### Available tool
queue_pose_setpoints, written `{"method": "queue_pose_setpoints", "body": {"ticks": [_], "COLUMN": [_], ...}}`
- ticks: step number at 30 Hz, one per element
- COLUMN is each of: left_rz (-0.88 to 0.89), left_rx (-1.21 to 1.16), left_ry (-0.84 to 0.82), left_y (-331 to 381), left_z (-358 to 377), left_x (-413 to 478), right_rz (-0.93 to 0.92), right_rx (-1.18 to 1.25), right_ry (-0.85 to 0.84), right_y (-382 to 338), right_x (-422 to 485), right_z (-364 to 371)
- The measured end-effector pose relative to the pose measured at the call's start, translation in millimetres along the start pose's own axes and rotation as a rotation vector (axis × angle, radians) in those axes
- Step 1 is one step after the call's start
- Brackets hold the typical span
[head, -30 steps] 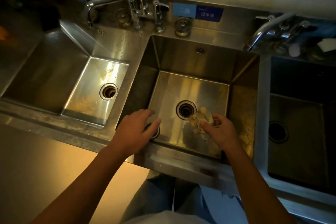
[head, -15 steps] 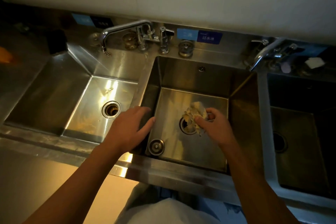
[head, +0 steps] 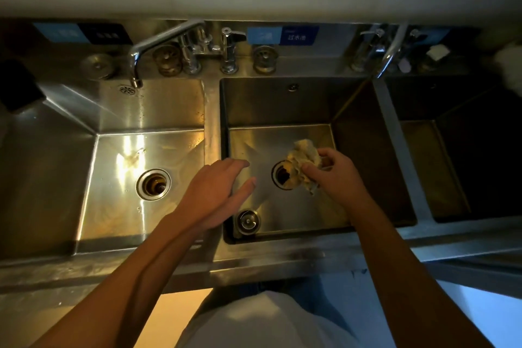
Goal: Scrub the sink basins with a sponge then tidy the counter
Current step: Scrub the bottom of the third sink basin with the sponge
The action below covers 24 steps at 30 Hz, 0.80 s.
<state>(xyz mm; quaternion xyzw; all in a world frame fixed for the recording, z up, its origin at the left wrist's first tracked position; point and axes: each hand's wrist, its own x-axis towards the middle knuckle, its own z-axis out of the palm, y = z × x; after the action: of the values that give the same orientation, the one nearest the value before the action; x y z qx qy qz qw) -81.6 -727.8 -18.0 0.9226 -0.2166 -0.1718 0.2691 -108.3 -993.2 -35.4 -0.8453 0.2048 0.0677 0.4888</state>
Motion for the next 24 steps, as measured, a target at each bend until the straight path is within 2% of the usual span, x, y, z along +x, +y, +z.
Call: {"method": "queue_pose_setpoints", "body": {"ticks": [6, 17, 24], "left_rz": [0.0, -0.212, -0.337], "left_rx": [-0.02, 0.094, 0.197], "left_ry": [0.037, 0.176, 0.318], "left_y": [9.2, 16.4, -3.0], "left_z": [-2.1, -9.2, -42.7], "left_x": [-10.9, -90.0, -157.7], "right_rz": [0.017, -0.047, -0.181], "right_rx": [0.024, 0.284, 0.274], "right_ry": [0.033, -0.188, -0.34], "right_y": [2.0, -9.1, -66.5], "right_x": [-14.6, -38.7, -64.0], "right_z": [-1.6, 48.1, 89.1]}}
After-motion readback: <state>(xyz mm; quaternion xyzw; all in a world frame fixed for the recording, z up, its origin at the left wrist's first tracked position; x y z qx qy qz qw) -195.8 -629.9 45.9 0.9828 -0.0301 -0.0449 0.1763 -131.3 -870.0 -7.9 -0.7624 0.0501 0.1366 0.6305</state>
